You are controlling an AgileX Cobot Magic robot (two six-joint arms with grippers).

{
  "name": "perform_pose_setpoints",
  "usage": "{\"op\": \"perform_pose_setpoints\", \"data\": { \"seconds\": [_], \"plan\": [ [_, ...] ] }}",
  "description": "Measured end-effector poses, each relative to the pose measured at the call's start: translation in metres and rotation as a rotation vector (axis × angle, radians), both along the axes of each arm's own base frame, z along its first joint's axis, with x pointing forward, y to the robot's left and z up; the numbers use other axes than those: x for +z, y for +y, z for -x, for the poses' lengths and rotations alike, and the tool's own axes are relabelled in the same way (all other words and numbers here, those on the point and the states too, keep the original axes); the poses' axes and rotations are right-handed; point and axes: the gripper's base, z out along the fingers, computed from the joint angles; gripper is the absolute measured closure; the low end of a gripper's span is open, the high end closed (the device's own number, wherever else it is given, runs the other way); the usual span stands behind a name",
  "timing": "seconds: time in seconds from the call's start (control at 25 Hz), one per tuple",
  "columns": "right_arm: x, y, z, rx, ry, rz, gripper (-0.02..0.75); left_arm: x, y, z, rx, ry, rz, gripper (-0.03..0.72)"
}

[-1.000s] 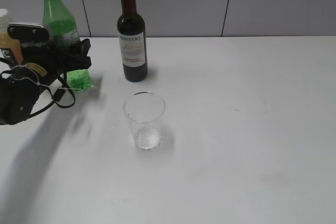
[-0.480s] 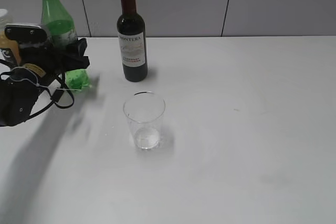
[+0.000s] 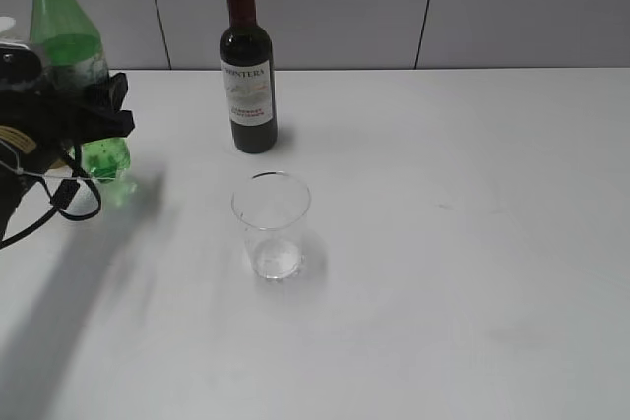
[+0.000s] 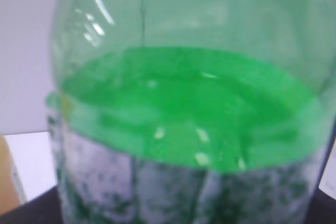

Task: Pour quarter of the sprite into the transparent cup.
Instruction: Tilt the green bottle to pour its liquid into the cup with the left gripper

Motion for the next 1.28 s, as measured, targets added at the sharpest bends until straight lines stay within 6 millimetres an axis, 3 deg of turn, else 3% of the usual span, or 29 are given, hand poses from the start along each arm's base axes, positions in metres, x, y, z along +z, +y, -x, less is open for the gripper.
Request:
{"op": "perform_pose_setpoints", "data": {
  "seconds": [0.2,0.44,0.88,1.0,1.28],
  "plan": [
    [0.0,0.0,0.0,0.0,0.0,0.0,0.144,0.013,-0.002,0.03,0.071,0.012,-0.004,0.221],
    [0.0,0.0,0.0,0.0,0.0,0.0,0.144,0.018,-0.03,0.066,0.09,0.044,-0.033,0.221],
    [0.0,0.0,0.0,0.0,0.0,0.0,0.144,0.0,-0.062,0.12,0.072,0.16,-0.084,0.222],
    [0.0,0.0,0.0,0.001,0.0,-0.001,0.144,-0.003,-0.064,0.129,0.06,0.18,-0.099,0.223],
    [0.0,0.0,0.0,0.001,0.0,-0.002,0.144,-0.004,-0.063,0.13,0.06,0.181,-0.179,0.225]
  ]
}}
